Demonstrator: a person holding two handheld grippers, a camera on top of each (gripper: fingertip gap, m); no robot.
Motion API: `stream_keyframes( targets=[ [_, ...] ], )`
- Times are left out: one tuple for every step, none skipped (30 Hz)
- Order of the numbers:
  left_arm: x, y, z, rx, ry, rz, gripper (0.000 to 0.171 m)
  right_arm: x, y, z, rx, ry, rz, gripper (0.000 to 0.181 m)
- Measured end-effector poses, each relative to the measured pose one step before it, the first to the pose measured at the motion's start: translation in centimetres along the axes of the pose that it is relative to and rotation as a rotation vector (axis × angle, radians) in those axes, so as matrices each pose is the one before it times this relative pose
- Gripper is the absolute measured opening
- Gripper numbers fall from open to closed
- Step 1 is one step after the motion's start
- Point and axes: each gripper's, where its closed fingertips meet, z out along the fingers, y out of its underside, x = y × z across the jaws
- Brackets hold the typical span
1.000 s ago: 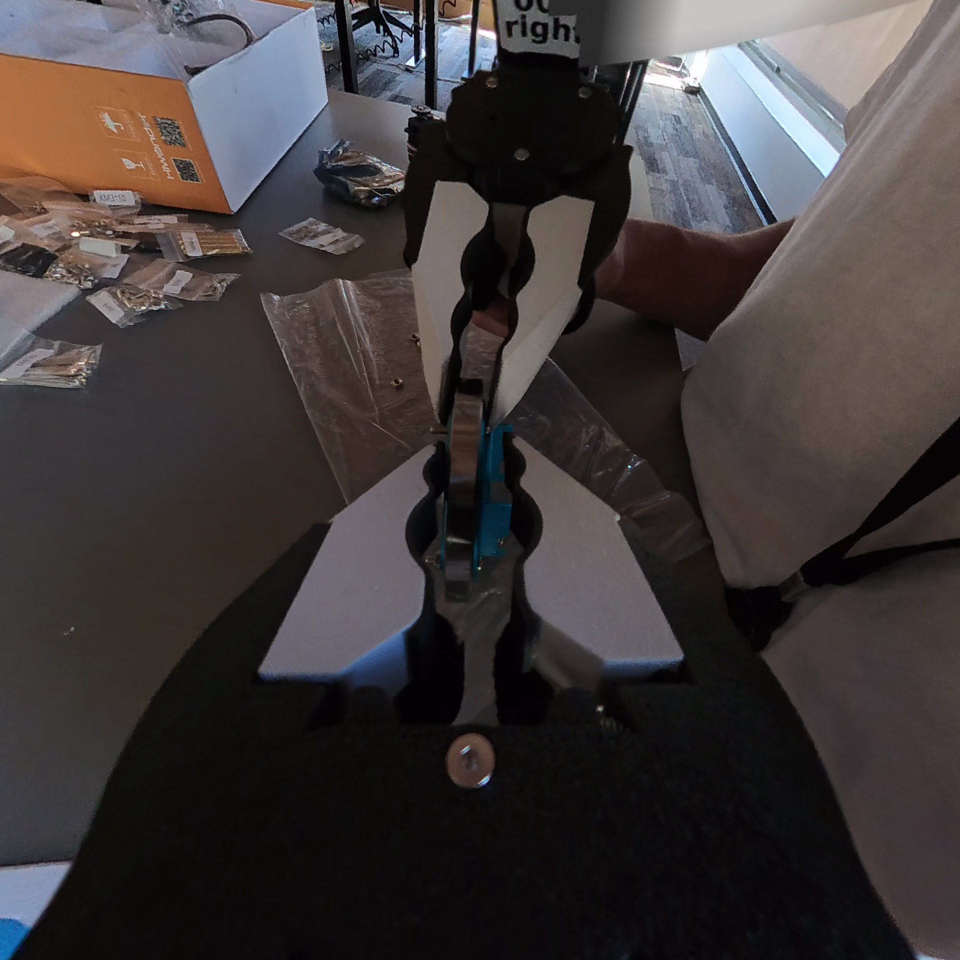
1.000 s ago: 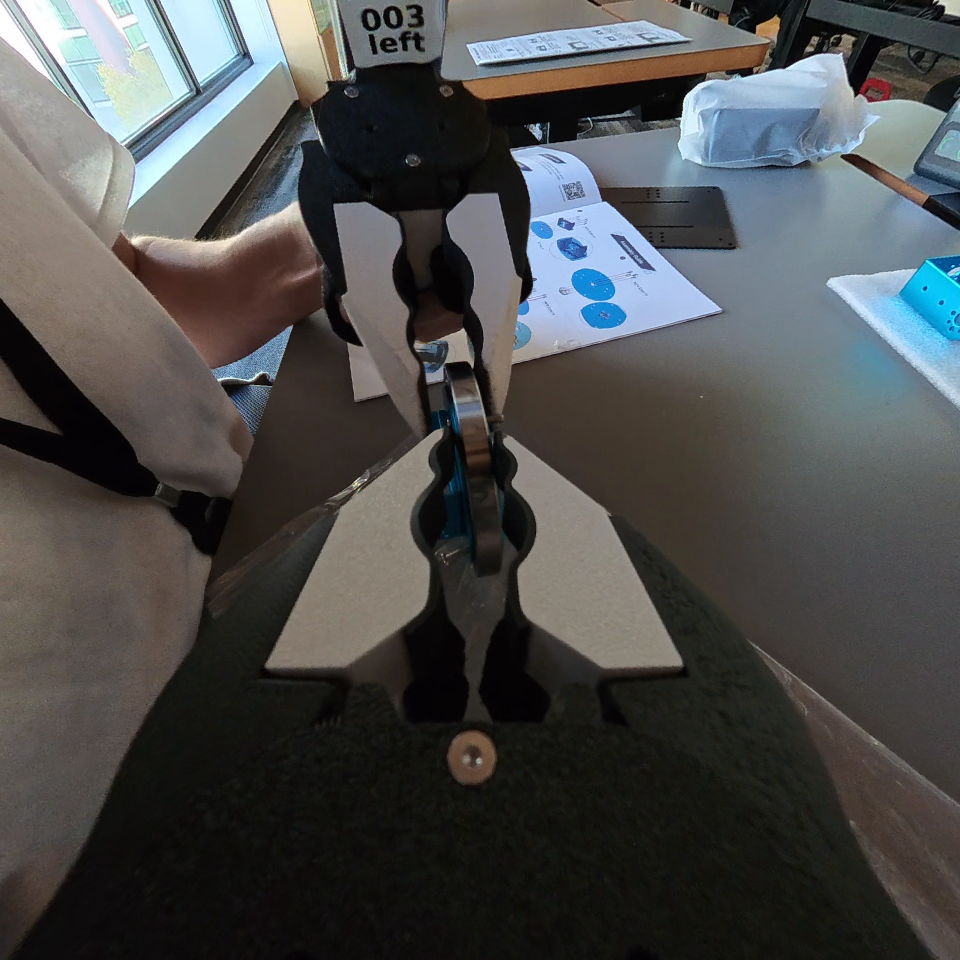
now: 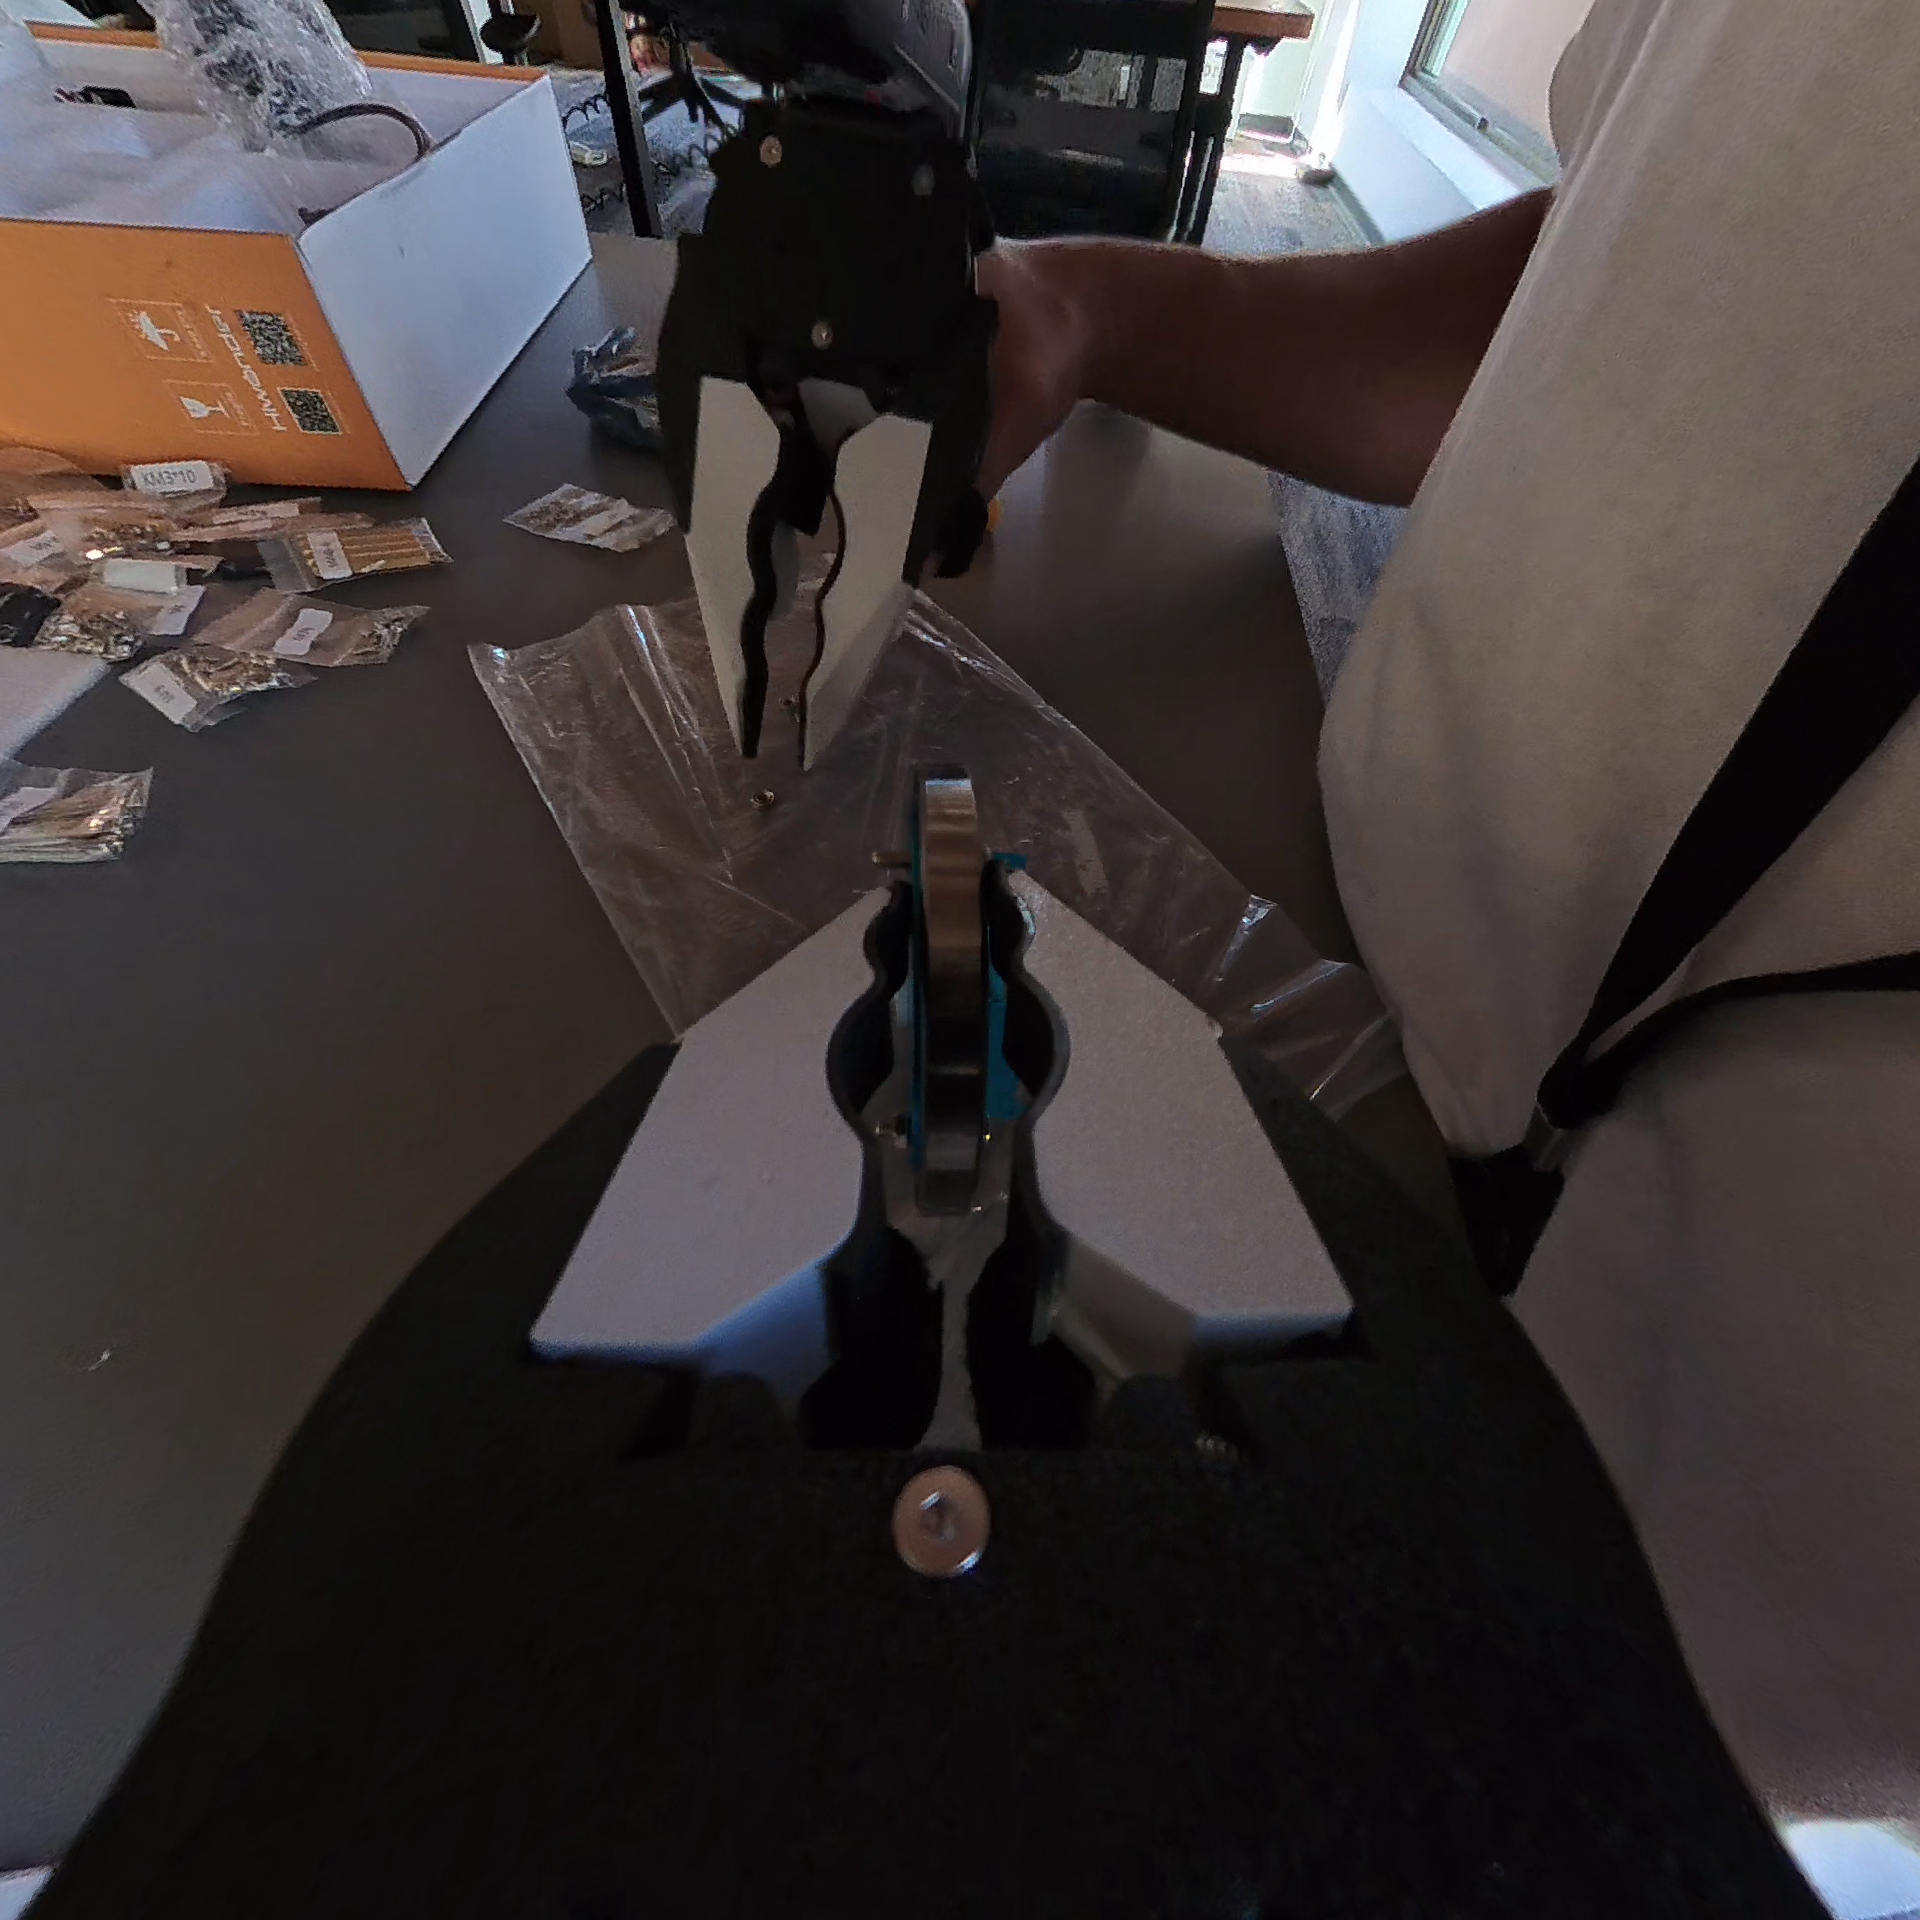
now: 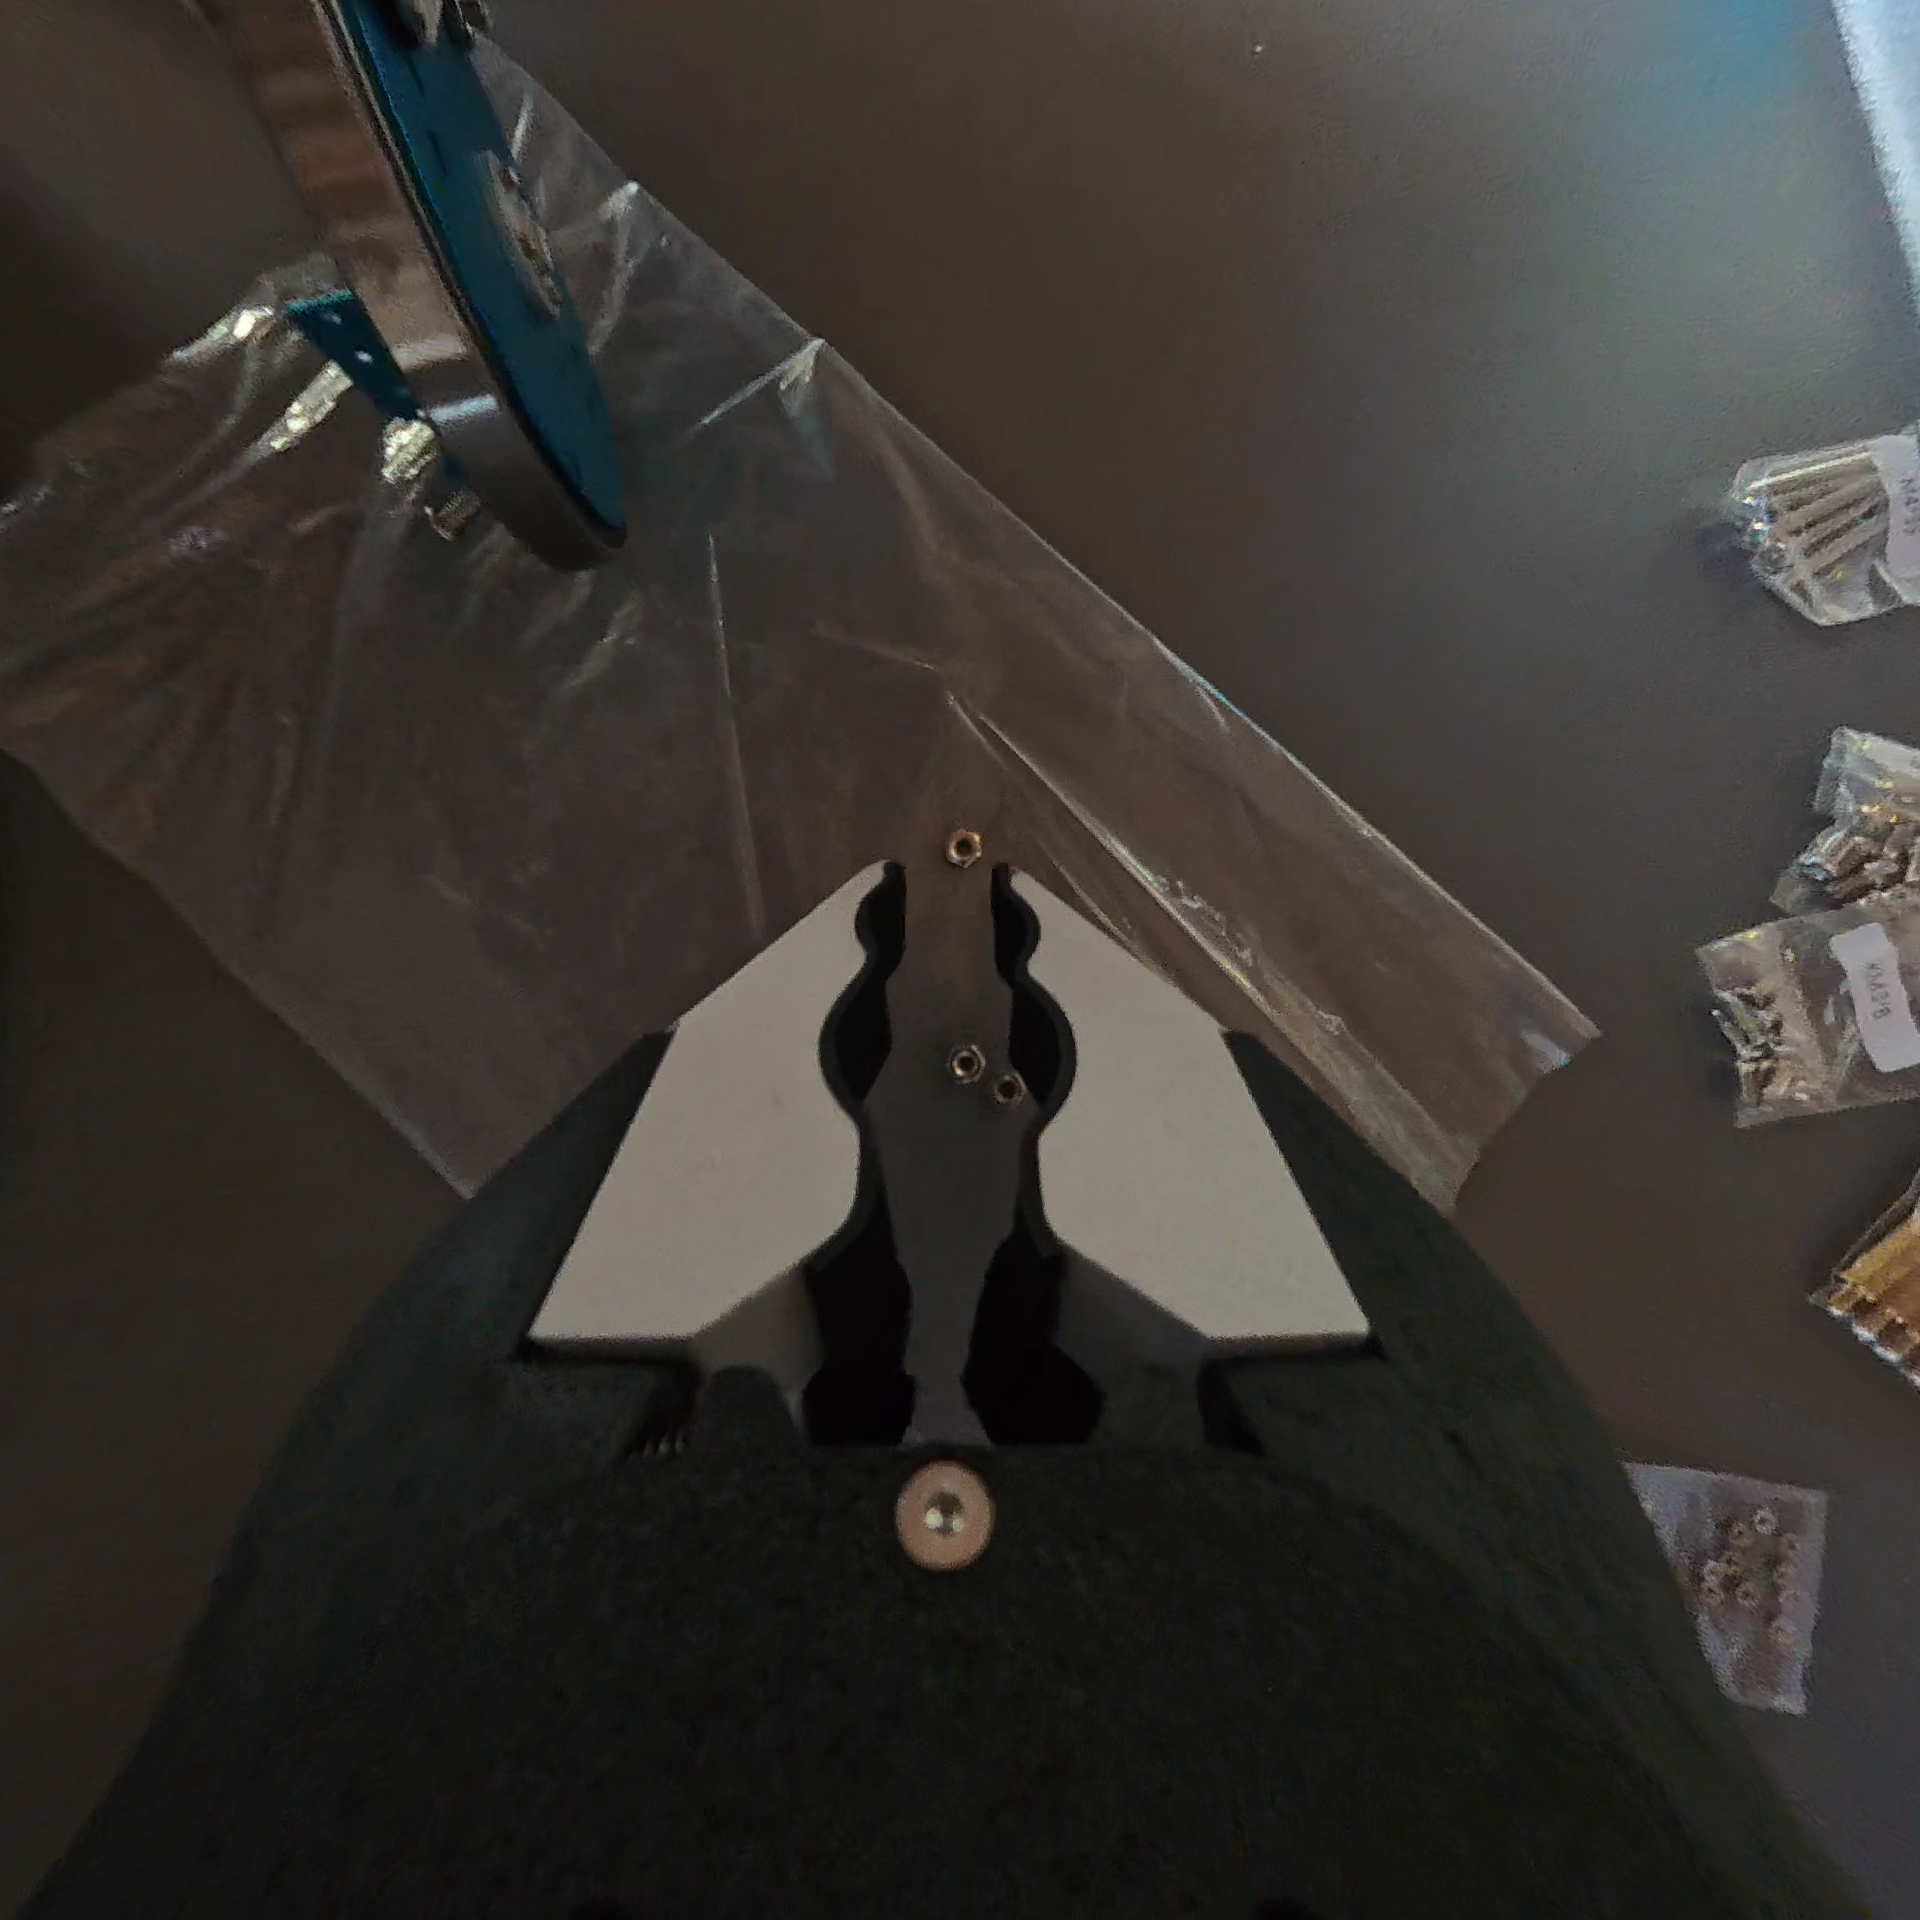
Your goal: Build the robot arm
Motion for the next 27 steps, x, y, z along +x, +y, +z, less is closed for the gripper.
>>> stream_keyframes(
  targets=[
    [0.010,0.001,0.008,0.00121,0.0027,-0.0022,0.014,0.150,0.016,0.254,-0.0011,0.0233,-0.0158,0.014],
    [-0.001,0.006,-0.010,0.00063,0.0010,-0.0015,0.014,0.083,0.093,0.210,-0.0043,0.0130,-0.0098,0.014],
    [-0.003,0.009,-0.019,0.00078,0.0002,-0.0006,0.014,-0.050,0.116,0.165,-0.0078,-0.0019,-0.0034,0.014],
    [0.007,0.009,-0.014,0.00142,0.0012,-0.0020,0.014,0.091,0.021,0.092,-0.0038,0.0033,-0.0001,0.014],
    [-0.002,0.006,-0.012,0.00140,0.0013,-0.0037,0.014,0.039,-0.001,0.076,-0.0036,0.0017,-0.0047,0.014],
    [-0.016,-0.003,-0.018,0.00074,-0.0009,-0.0019,0.014,-0.089,0.007,0.089,-0.0070,-0.0060,-0.0093,0.014],
    [0.013,0.008,-0.010,0.00089,-0.0013,0.0001,0.014,0.041,-0.064,0.086,-0.0058,0.0031,-0.0101,0.014],
    [0.015,0.002,-0.004,0.00108,-0.0011,-0.0010,0.014,-0.008,-0.053,0.135,-0.0059,0.0004,-0.0124,0.013],
    [0.007,0.013,-0.008,0.00116,-0.0014,-0.0014,0.014,-0.232,-0.119,0.107,-0.0025,-0.0145,-0.0118,0.011],
    [0.009,0.008,-0.027,0.00123,-0.0004,-0.0012,0.014,-0.032,-0.140,0.108,-0.0035,-0.0034,-0.0093,0.011],
    [0.011,0.010,-0.024,0.00090,0.0004,-0.0010,0.014,0.065,-0.083,0.095,-0.0031,0.0003,-0.0071,0.009],
    [0.018,0.020,-0.026,0.00015,0.0006,0.0003,0.014,-0.041,-0.028,0.059,-0.0024,-0.0083,-0.0030,0.006],
    [0.010,0.019,-0.024,-0.00079,0.0007,0.0015,0.014,0.023,0.003,0.010,-0.0031,-0.0077,-0.0008,0.006],
    [-0.001,0.012,-0.018,-0.00136,0.0002,0.0019,0.014,0.055,0.069,-0.026,-0.0056,-0.0074,0.0023,0.006],
    [-0.004,0.016,-0.016,-0.00179,0.0007,0.0021,0.014,-0.006,0.029,-0.011,-0.0009,-0.0106,0.0071,0.006],
    [-0.010,0.002,-0.004,-0.00208,0.0008,0.0016,0.014,0.001,-0.002,0.010,0.0032,-0.0079,0.0160,0.006],
    [-0.004,0.000,0.004,-0.00205,0.0008,0.0016,0.014,0.000,-0.023,-0.003,0.0062,-0.0089,0.0055,0.006],
    [-0.003,0.000,0.015,-0.00143,-0.0001,0.0016,0.014,0.004,-0.052,-0.002,0.0120,-0.0096,0.0101,0.006],
    [0.007,0.002,0.018,-0.00073,-0.0001,0.0013,0.014,0.009,-0.038,0.009,0.0156,-0.0135,0.0164,0.006],
    [0.004,-0.010,0.013,-0.00053,0.0003,0.0007,0.014,0.078,-0.082,-0.050,0.0170,-0.0128,0.0225,0.006],
    [0.004,0.005,0.008,-0.00072,0.0006,0.0002,0.013,-0.025,-0.338,-0.149,0.0288,-0.0187,0.0225,0.006],
    [0.004,0.002,0.016,-0.00068,0.0003,0.0004,0.014,-0.102,-0.603,-0.217,0.0389,-0.0235,0.0223,0.006],
    [-0.002,-0.003,0.018,-0.00034,-0.0001,0.0006,0.013,-0.183,-0.877,-0.240,0.0460,-0.0289,0.0227,0.006],
    [0.006,-0.001,0.007,-0.00011,0.0004,0.0007,0.013,-0.349,-1.145,-0.203,0.0554,-0.0402,0.0216,0.006],
    [0.010,-0.004,0.005,0.00029,0.0000,0.0005,0.013,-0.634,-1.353,-0.067,0.0614,-0.0602,0.0237,0.006],
    [0.000,0.004,0.012,0.00103,0.0008,-0.0006,0.013,-0.876,-1.531,0.113,0.0664,-0.0826,0.0325,0.006],
    [0.019,-0.009,0.020,0.00094,0.0020,-0.0012,0.013,-1.172,-1.408,0.393,0.0576,-0.1070,0.0392,0.006]
  ],
)
